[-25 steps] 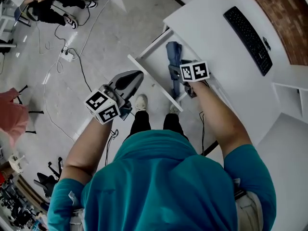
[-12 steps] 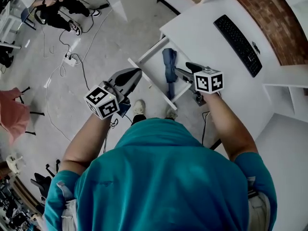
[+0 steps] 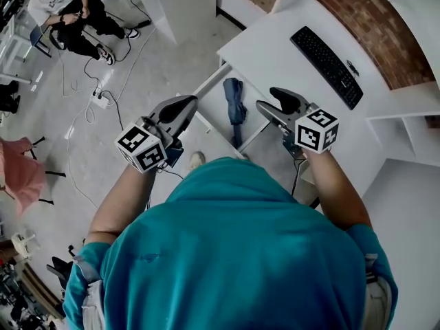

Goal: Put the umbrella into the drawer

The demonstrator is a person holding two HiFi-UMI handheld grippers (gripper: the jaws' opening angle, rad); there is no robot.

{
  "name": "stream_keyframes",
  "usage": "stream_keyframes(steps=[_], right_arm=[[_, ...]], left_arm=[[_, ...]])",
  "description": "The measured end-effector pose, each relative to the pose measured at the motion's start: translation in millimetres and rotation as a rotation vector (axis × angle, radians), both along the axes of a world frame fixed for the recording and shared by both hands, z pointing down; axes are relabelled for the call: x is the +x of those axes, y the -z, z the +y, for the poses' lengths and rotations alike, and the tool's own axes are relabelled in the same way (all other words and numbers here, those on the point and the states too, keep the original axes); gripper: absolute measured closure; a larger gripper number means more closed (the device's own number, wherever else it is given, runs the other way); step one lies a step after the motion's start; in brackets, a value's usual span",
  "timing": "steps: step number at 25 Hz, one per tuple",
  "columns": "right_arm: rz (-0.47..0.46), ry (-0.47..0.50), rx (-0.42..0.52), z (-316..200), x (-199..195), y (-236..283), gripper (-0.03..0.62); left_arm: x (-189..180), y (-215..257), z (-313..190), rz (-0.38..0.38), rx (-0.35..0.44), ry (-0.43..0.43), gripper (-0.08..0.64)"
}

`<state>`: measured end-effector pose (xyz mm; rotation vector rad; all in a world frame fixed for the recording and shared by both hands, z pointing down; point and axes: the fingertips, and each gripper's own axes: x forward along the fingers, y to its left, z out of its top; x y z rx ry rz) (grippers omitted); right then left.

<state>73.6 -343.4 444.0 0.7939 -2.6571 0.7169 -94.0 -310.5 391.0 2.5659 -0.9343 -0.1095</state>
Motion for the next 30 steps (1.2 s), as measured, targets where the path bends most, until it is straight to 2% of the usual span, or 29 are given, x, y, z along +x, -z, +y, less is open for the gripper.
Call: stream_keyframes(steps=[3,10,16,30], right_arm=[[-0.026,-0.007,0.08,0.0,6.5,26.5,0.391],[-0.053,-0.045,0.184,-3.2,21.0,52.7,0.55],[-0.081,-0.035,0.266,-0.4,18.1,69.5,0.569],[-0.078,-0.026,0.256,-2.1,17.4,64.7,0.57]], left_arm=[[4.0,10.8,-3.2,0.0,0.019,0.001,0.555],[5.4,30.6,-5.5,-0.011,0.055,0.005,0.555],[0.9,38.0,-6.6,-0.012,0.081,0.018,0.555],[-1.9,38.9,-7.2,-0.021,0.097,0.034,0.555]])
